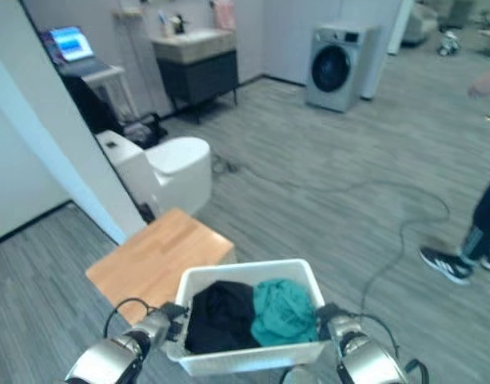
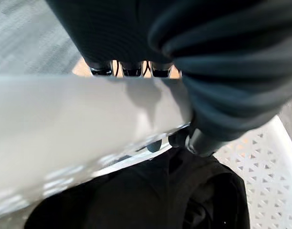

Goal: Grab the laundry basket,head to the washer,open it,put in the laundry and shut it.

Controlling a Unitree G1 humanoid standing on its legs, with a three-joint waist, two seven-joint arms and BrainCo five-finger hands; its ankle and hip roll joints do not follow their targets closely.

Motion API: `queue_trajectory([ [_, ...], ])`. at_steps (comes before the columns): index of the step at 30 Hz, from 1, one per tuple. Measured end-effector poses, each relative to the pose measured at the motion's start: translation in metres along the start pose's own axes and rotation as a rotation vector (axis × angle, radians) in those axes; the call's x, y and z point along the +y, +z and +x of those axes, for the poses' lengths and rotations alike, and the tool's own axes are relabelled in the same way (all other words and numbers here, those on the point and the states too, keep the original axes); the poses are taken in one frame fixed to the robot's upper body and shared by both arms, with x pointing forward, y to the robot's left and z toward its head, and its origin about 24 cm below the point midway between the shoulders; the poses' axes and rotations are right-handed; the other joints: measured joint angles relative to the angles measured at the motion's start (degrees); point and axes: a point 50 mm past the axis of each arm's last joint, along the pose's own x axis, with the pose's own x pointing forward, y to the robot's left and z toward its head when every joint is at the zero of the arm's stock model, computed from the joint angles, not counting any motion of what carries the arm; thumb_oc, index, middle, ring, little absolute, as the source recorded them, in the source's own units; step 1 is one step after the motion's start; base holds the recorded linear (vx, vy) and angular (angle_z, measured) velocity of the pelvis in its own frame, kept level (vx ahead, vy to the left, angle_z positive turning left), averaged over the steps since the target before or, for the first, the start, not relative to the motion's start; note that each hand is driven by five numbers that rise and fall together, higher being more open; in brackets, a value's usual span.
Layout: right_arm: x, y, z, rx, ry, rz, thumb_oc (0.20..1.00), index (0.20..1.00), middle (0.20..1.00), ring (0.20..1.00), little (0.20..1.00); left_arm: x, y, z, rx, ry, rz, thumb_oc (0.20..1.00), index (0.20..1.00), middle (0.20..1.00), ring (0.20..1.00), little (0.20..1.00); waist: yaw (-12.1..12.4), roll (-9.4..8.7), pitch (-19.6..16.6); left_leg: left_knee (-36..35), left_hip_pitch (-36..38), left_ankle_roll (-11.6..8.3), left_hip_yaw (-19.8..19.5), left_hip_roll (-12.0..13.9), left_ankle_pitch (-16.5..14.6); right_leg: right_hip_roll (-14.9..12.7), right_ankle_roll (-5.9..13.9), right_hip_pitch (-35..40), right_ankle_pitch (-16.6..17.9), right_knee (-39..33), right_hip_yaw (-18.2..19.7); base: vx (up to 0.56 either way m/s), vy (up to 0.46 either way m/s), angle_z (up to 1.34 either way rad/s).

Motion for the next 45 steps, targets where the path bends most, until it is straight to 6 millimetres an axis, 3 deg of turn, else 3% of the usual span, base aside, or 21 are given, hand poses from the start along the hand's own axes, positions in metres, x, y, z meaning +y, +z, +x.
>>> queue_trajectory([
  [1,0.001,0.000,0.000,0.000,0.001,0.001,0.200,0.200,0.200,0.200,0.200,0.001,0.001,0.000,-0.002,0.002,-0.004,0.200,0.200,0.200,0.200,0.200,-0.9,-0.22,0.0,-1.2,-0.2,-0.10,1.3,0.4,1.0,1.0,0.92,1.2,-2.1,3.4,2.6,-0.15,-0.198,-0.24],
  [2,0.002,0.001,0.000,-0.004,0.005,0.002,0.200,0.200,0.200,0.200,0.200,0.003,0.000,0.000,0.001,0.006,-0.008,0.200,0.200,0.200,0.200,0.200,-0.8,-0.12,0.0,-1.9,-0.3,-0.41,1.7,0.8,2.0,1.9,0.31,2.2,-4.6,6.0,2.6,-0.09,-0.179,-0.79],
  [3,0.006,0.002,0.000,-0.010,0.016,0.003,0.200,0.200,0.200,0.200,0.200,0.008,-0.002,0.001,0.005,0.015,-0.003,0.200,0.200,0.200,0.200,0.200,0.9,0.20,0.2,-3.5,-0.3,-1.60,4.9,2.1,3.5,3.2,-0.15,6.7,-7.3,3.1,-3.5,-0.02,-0.247,-1.13],
  [4,0.008,0.002,0.000,-0.007,0.021,0.004,0.200,0.200,0.200,0.200,0.200,0.010,-0.002,0.001,0.006,0.017,-0.003,0.200,0.200,0.200,0.200,0.200,1.6,-0.38,0.3,-3.3,-0.6,-2.01,6.2,2.1,3.6,4.2,-0.52,10.2,-7.8,-3.8,-5.3,0.02,-0.169,-1.19],
  [5,0.004,-0.002,0.000,0.005,0.004,0.017,0.200,0.200,0.200,0.200,0.200,0.007,-0.002,0.001,0.005,0.012,-0.007,0.200,0.200,0.200,0.200,0.200,0.7,0.61,1.0,-3.3,-0.5,-2.75,6.0,3.4,4.0,7.0,-4.84,12.6,-3.8,-9.3,-4.8,0.06,-0.193,-0.56],
  [9,0.000,-0.018,0.000,0.048,-0.006,0.019,0.200,0.200,0.200,0.200,0.200,-0.002,-0.018,-0.001,0.050,-0.033,-0.017,0.200,0.200,0.200,0.200,0.200,-3.0,-1.08,0.7,-0.2,-0.4,-6.46,7.2,7.4,3.1,11.1,-8.12,11.1,-5.6,-8.2,0.0,0.16,-0.328,-0.59],
  [12,-0.001,-0.015,0.000,0.026,-0.006,0.008,0.200,0.200,0.200,0.200,0.200,-0.001,-0.018,0.000,0.052,-0.033,-0.043,0.200,0.200,0.200,0.200,0.200,-5.3,-1.44,-0.1,4.3,-1.8,-10.05,8.2,10.8,2.3,13.6,-10.71,8.6,-7.3,-4.5,1.6,0.07,-0.217,-0.50],
  [13,0.001,-0.015,0.000,0.025,-0.002,0.006,0.200,0.200,0.200,0.200,0.200,0.000,-0.021,0.000,0.058,-0.030,-0.044,0.200,0.200,0.200,0.200,0.200,-4.2,-1.87,-0.1,10.5,-3.4,-12.09,4.2,11.9,3.1,14.4,-12.19,8.7,-7.1,-4.8,4.2,0.02,-0.018,-0.93],
  [14,0.002,-0.015,0.000,0.025,-0.001,-0.017,0.200,0.200,0.200,0.200,0.200,-0.001,-0.025,-0.001,0.068,-0.035,-0.045,0.200,0.200,0.200,0.200,0.200,-2.9,-2.08,-0.5,12.9,-5.3,-11.67,-3.2,10.1,1.5,15.0,-13.41,9.0,-5.4,-5.9,6.7,0.02,0.018,-1.30],
  [15,-0.005,-0.011,0.000,0.016,-0.016,-0.035,0.200,0.200,0.200,0.200,0.200,-0.005,-0.025,-0.001,0.068,-0.045,-0.044,0.200,0.200,0.200,0.200,0.200,-2.3,-1.98,-0.5,11.8,-7.4,-11.47,-13.9,4.9,-0.1,15.4,-13.41,9.0,-3.4,-8.7,8.9,0.07,0.037,-1.16],
  [16,-0.010,-0.009,0.000,0.013,-0.027,-0.036,0.200,0.200,0.200,0.200,0.200,-0.008,-0.017,-0.001,0.051,-0.053,-0.046,0.200,0.200,0.200,0.200,0.200,-2.3,-1.85,-0.4,4.9,-9.1,-10.32,-17.0,1.2,0.4,15.7,-12.15,9.8,-0.5,-13.4,9.5,0.15,0.070,-0.74],
  [20,-0.010,-0.004,0.000,-0.006,-0.027,-0.031,0.200,0.200,0.200,0.200,0.200,-0.006,-0.011,-0.001,0.016,-0.045,-0.055,0.200,0.200,0.200,0.200,0.200,-1.7,-2.28,0.9,-8.8,-9.9,-9.77,-14.2,0.6,7.5,18.5,-10.94,14.5,2.9,-23.1,10.7,0.12,0.080,-0.34],
  [21,-0.009,0.000,0.000,-0.025,-0.028,-0.030,0.200,0.200,0.200,0.200,0.200,-0.004,-0.010,0.000,0.010,-0.040,-0.054,0.200,0.200,0.200,0.200,0.200,-1.0,-2.43,1.3,-6.4,-9.8,-9.26,-13.6,0.7,7.6,18.7,-11.63,15.2,3.7,-23.3,10.4,0.13,0.108,-0.65],
  [23,-0.007,-0.003,0.000,-0.027,-0.021,-0.025,0.200,0.200,0.200,0.200,0.200,-0.001,-0.011,0.000,0.018,-0.036,-0.053,0.200,0.200,0.200,0.200,0.200,-2.7,-2.44,1.1,-2.5,-7.8,-8.12,-11.2,-0.5,7.6,18.8,-12.87,17.5,3.9,-25.5,10.3,0.15,0.103,-0.23],
  [26,-0.008,-0.018,-0.001,0.010,-0.024,0.014,0.200,0.200,0.200,0.200,0.200,-0.007,-0.014,-0.001,0.024,-0.049,-0.053,0.200,0.200,0.200,0.200,0.200,-3.3,-1.50,0.5,-6.7,-1.5,-6.90,-11.1,-2.1,7.0,19.0,-12.57,18.4,4.6,-25.2,10.6,0.10,0.060,-0.09],
  [28,-0.006,-0.030,-0.001,0.037,-0.019,0.020,0.200,0.200,0.200,0.200,0.200,-0.011,-0.027,-0.002,0.056,-0.058,-0.057,0.200,0.200,0.200,0.200,0.200,-3.2,-0.32,0.0,-10.0,2.7,-6.48,-11.3,-1.4,7.2,20.6,-13.76,18.3,5.3,-25.2,10.7,0.06,0.038,-0.01],
  [32,-0.006,-0.031,-0.001,0.050,-0.019,0.105,0.200,0.200,0.200,0.200,0.200,-0.012,-0.034,-0.003,0.073,-0.062,-0.062,0.200,0.200,0.200,0.200,0.200,-2.3,0.02,-0.1,-9.9,3.3,-4.12,-11.3,-0.9,6.6,21.3,-14.27,17.5,5.6,-25.2,11.0,0.06,0.033,-0.02],
  [34,-0.006,-0.025,-0.001,0.031,-0.019,0.141,0.200,0.200,0.200,0.200,0.200,-0.009,-0.019,-0.001,0.021,-0.051,-0.090,0.200,0.200,0.200,0.200,0.200,-1.6,0.07,-0.1,-9.8,3.5,-3.83,-11.0,-1.3,6.4,21.0,-13.74,17.4,5.2,-25.0,11.4,0.01,0.006,-0.10],
  [38,-0.009,0.015,-0.002,-0.102,-0.013,0.167,0.200,0.200,0.200,0.200,0.200,0.013,0.027,-0.001,-0.126,-0.017,-0.140,0.200,0.200,0.200,0.200,0.200,-1.4,0.96,-0.8,-9.4,2.4,-3.92,-11.1,-1.6,6.2,20.3,-12.55,15.7,4.4,-22.7,11.5,0.01,-0.017,0.00],
  [40,-0.010,0.023,-0.002,-0.114,-0.017,0.166,0.200,0.200,0.200,0.200,0.200,0.012,0.040,-0.003,-0.185,-0.044,-0.253,0.200,0.200,0.200,0.200,0.200,-1.2,1.05,-0.8,-8.7,2.3,-3.86,-11.2,-1.8,6.2,20.1,-12.58,15.1,4.1,-21.5,11.4,0.03,-0.015,0.05],
  [45,-0.008,0.011,-0.001,-0.085,-0.016,0.209,0.200,0.200,0.200,0.200,0.200,0.008,0.036,-0.003,-0.164,-0.066,-0.346,0.200,0.200,0.200,0.200,0.200,-0.3,0.89,-1.0,-6.8,1.3,-3.09,-11.9,-1.8,5.9,19.8,-12.95,14.7,3.7,-20.2,10.2,0.04,-0.002,0.11],
])
